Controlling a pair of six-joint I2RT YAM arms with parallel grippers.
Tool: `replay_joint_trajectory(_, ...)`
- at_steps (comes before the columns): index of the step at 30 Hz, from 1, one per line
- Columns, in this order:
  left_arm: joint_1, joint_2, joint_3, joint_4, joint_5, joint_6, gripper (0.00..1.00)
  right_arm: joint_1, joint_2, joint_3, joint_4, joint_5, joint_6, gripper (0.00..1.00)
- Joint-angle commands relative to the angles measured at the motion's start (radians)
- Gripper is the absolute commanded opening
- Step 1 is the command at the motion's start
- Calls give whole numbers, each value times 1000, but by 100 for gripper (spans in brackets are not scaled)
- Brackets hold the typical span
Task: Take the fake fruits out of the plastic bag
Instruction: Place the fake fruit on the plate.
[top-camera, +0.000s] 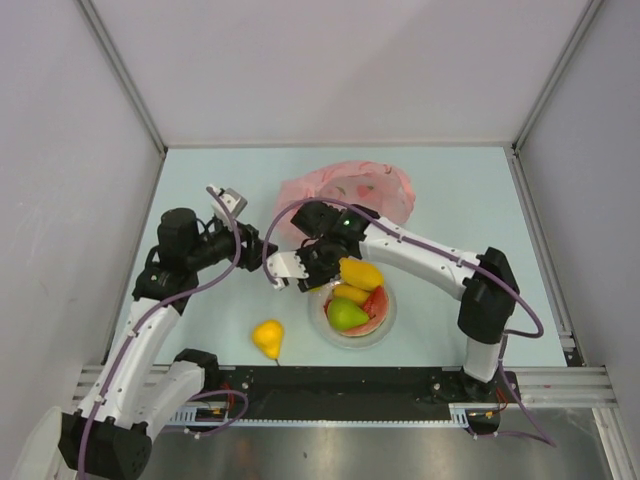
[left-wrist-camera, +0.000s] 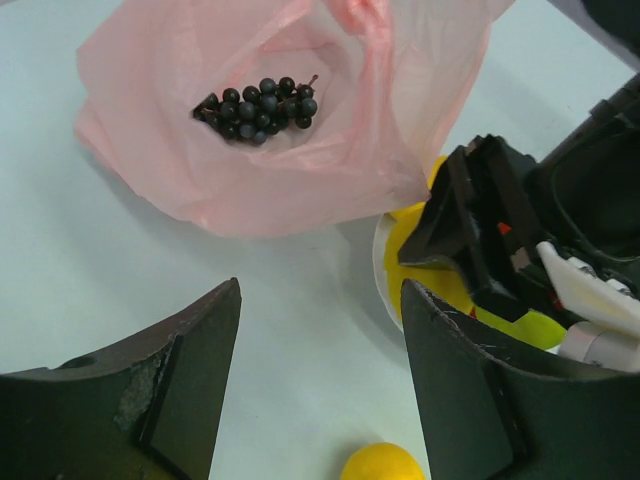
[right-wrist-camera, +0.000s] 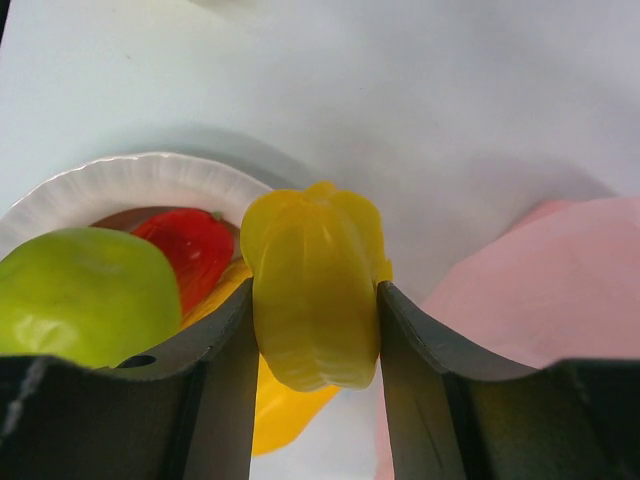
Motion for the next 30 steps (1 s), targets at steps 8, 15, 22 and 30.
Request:
replay_joint_trajectory(8, 40, -67, -20, 16, 57, -28, 71, -1, 112, 76, -98, -42, -103, 31)
replay_joint_trajectory(15, 54, -75, -38, 23, 65, -28, 71, -15, 134, 52, -104, -30, -112, 32)
replay_joint_trajectory(22, 54, -53, -37, 39, 72, -26, 71, -27, 163, 47, -110, -19, -113, 34)
replay_joint_trajectory(30, 57, -43, -43, 46, 78, -56, 71, -39, 154, -7, -94, -7, -112, 43)
